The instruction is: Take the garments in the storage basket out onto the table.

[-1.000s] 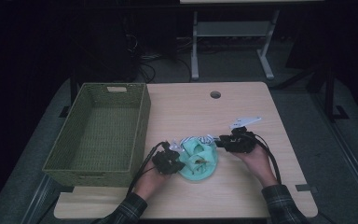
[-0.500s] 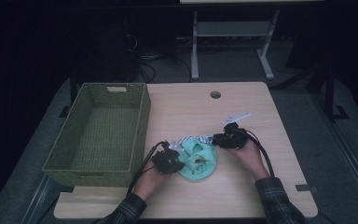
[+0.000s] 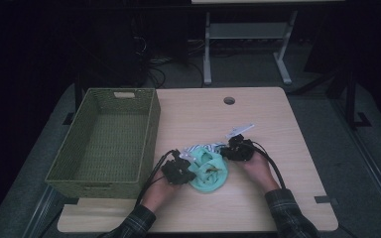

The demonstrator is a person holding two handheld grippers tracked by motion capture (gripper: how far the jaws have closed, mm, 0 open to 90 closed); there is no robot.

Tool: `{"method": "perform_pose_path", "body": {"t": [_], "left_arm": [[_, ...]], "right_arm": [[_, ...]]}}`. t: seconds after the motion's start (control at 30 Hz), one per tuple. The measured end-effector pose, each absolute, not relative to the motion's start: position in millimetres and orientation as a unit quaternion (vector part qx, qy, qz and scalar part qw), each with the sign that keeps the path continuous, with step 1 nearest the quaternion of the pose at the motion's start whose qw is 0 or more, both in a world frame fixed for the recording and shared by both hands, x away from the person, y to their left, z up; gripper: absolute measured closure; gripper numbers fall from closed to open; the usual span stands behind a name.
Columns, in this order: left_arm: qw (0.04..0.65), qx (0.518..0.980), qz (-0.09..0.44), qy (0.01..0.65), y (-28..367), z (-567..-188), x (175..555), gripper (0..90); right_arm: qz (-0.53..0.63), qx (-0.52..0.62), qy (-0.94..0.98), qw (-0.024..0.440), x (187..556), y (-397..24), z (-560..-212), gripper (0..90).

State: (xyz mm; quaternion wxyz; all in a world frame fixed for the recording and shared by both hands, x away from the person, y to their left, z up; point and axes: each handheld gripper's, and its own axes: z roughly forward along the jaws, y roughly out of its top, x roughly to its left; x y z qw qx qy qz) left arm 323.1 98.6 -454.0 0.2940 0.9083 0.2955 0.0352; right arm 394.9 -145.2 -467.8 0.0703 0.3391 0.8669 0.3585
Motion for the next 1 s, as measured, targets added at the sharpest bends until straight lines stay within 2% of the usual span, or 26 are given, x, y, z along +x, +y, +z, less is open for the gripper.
{"method": "perform_pose_path", "body": {"t": [0.33, 0.8, 1.0], "left_arm": [[0.293, 0.909, 0.034, 0.296, 98.6, -453.8, 322.8, 89.2], [0.294, 0.907, 0.034, 0.298, 99.1, -454.0, 322.8, 89.2], [0.294, 0.908, 0.034, 0.298, 99.1, -454.0, 322.6, 89.2]], "right_arm": [[0.367, 0.353, 0.858, 0.071, 391.0, -157.4, -454.5, 89.3], [0.366, 0.382, 0.840, 0.123, 380.1, -198.8, -439.8, 89.6], [0.365, 0.398, 0.832, 0.126, 375.5, -216.0, -444.1, 89.8]]}}
